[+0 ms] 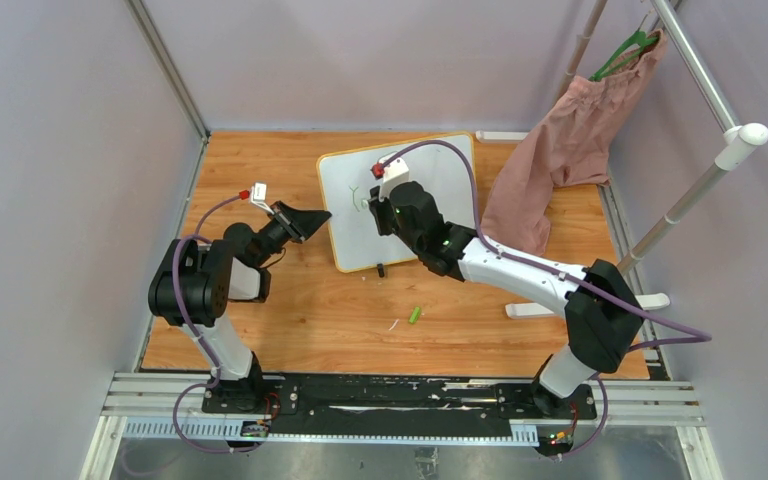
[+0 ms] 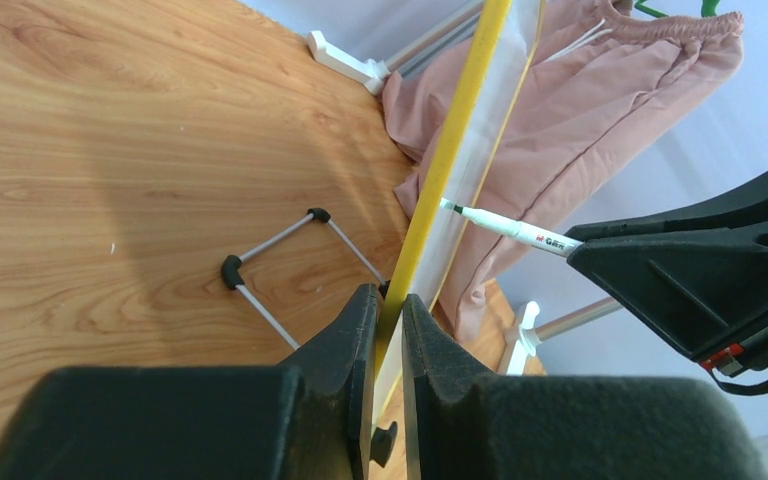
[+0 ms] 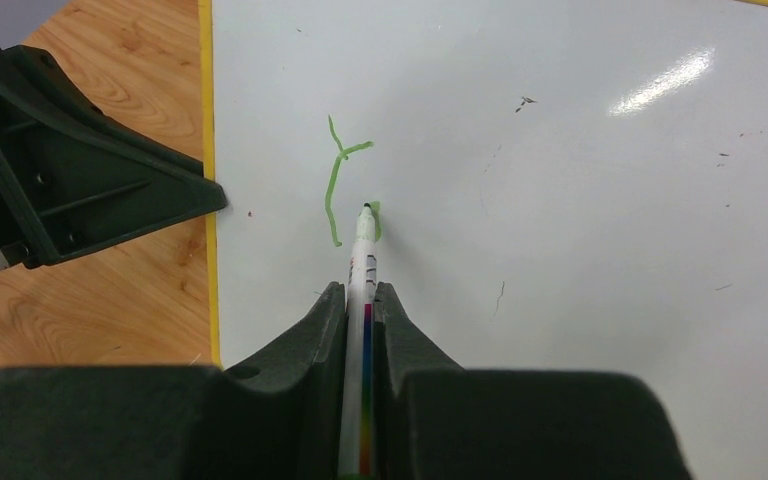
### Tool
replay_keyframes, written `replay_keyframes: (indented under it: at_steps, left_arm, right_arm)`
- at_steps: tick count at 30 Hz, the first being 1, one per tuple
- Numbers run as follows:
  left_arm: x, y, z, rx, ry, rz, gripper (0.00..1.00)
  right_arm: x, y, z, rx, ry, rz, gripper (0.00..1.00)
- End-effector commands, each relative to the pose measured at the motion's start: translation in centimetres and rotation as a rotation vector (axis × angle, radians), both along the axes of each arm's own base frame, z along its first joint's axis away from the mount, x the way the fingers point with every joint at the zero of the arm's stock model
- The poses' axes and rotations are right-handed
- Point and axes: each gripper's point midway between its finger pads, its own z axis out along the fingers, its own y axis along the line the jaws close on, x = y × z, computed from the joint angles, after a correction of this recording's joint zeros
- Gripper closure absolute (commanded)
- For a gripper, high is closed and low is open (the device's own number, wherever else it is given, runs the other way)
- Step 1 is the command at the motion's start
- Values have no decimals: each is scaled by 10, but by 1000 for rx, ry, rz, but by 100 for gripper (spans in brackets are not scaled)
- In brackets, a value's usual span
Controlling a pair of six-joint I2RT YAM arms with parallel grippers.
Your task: Write a sentence on the whiteboard
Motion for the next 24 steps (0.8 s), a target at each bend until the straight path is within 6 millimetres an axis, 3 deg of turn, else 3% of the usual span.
replay_keyframes:
  at_steps: [1, 8, 16, 24]
  left_arm:
    - [-4, -6, 24, -1, -96, -31, 100]
    - [-4, -6, 24, -1, -96, -30, 100]
    - [-4, -6, 24, 0, -96, -30, 100]
    - [-4, -6, 25, 1, -101, -30, 100]
  right_arm:
    - [2, 1, -8, -5, 26, 8, 100]
    - [0, -2, -7, -11, 30, 7, 100]
    - [-2, -22, 30, 39, -40, -24, 100]
    - [8, -26, 22, 33, -22, -35, 100]
